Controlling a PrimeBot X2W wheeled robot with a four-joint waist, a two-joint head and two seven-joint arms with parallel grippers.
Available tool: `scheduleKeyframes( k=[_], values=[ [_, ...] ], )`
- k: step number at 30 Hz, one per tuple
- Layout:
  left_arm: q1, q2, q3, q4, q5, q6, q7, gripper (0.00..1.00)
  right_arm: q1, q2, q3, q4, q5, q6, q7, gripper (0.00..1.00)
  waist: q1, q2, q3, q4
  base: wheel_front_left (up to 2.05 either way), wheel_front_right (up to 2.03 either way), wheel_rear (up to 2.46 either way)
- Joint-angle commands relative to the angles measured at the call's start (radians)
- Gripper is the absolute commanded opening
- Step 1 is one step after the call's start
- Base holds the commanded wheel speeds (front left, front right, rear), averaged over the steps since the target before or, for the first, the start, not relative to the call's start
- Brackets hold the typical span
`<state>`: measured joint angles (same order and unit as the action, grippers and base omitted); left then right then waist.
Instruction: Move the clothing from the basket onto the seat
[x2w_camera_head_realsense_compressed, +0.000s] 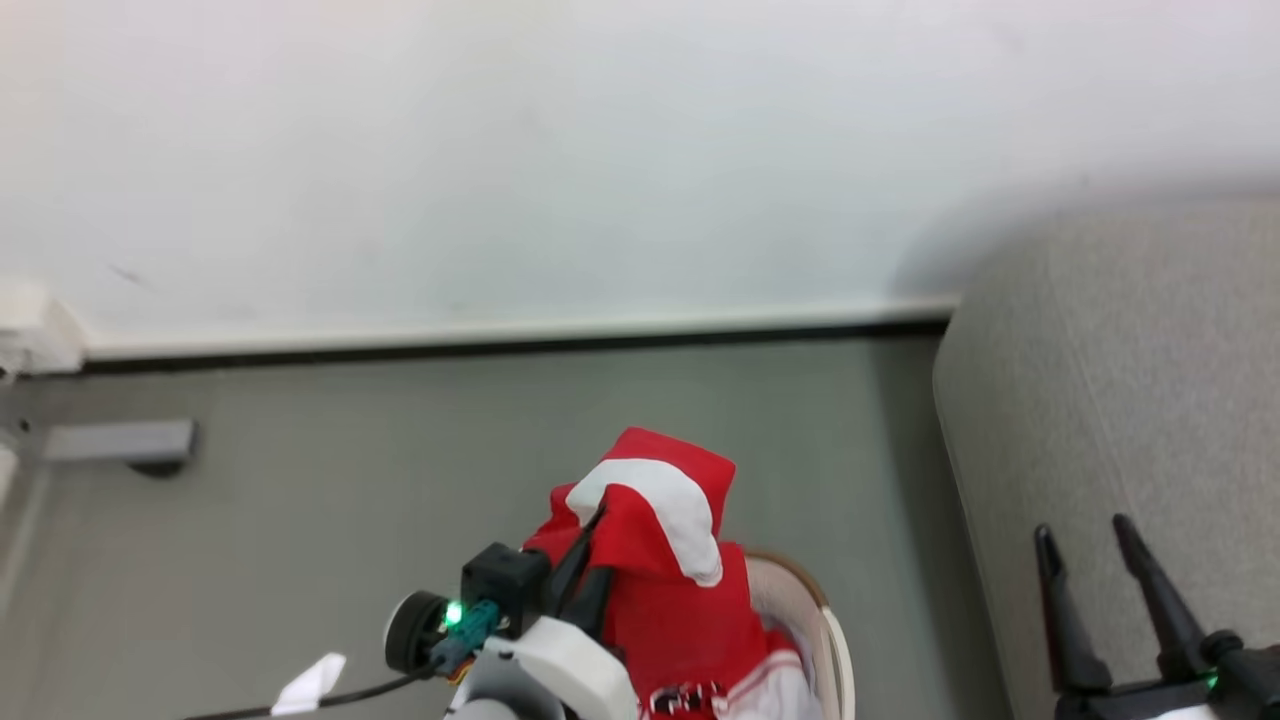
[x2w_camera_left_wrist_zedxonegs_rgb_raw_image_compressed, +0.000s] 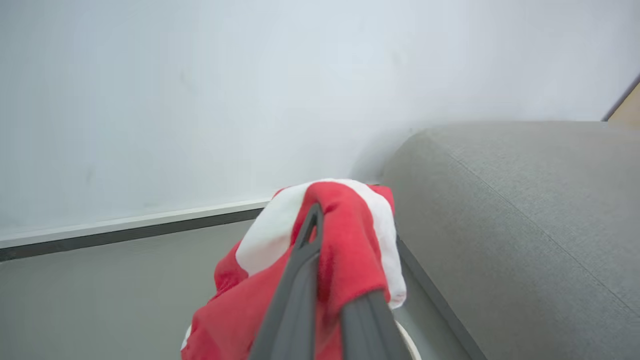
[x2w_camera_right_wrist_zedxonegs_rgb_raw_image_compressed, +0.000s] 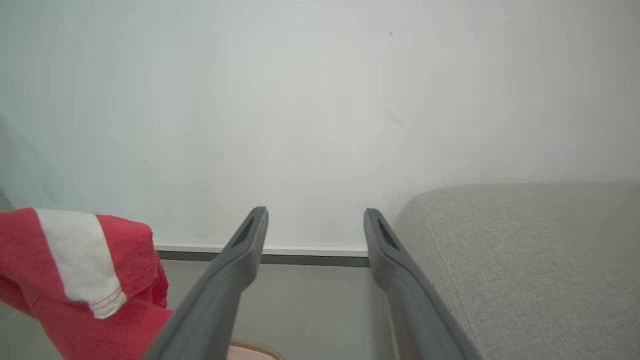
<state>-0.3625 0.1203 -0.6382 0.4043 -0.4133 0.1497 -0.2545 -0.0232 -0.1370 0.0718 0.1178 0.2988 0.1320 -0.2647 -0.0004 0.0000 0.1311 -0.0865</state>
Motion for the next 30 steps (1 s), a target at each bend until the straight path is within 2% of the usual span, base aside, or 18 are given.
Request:
scheduleKeyframes(
  k=[1,8,14,25,30],
  values=[
    [0.035,0.024,-0.005,-0.045,-0.012,-0.004,0.018,0.00,0.024,-0.020,0.022,-0.010,0.004,-0.002,0.000,1.00,0.0004,0.0000,-0.087,0.020,0.00,0.00,0.00],
    [0.079,0.095,-0.017,-0.239,-0.028,-0.017,0.118,0.00,0.025,-0.101,0.171,-0.054,0.040,-0.002,0.000,1.00,0.0004,0.0000,-0.131,0.018,0.00,0.00,0.00],
    [0.065,0.137,-0.042,-0.354,-0.045,-0.051,0.213,0.00,-0.065,-0.238,0.437,-0.076,0.093,-0.002,0.007,1.00,0.0004,0.0000,-0.133,0.022,0.00,0.00,0.00],
    [0.024,0.145,-0.153,-0.412,-0.066,-0.165,0.330,0.00,-0.320,-0.407,0.794,-0.085,0.152,-0.002,0.105,1.00,0.0004,0.0000,-0.136,0.046,0.00,0.00,0.00],
    [0.000,0.111,-0.186,-0.411,-0.083,-0.201,0.335,0.00,-0.403,-0.433,0.914,-0.056,0.177,-0.002,0.152,1.00,0.0004,0.0000,-0.140,0.054,0.00,0.00,0.00]
  ],
)
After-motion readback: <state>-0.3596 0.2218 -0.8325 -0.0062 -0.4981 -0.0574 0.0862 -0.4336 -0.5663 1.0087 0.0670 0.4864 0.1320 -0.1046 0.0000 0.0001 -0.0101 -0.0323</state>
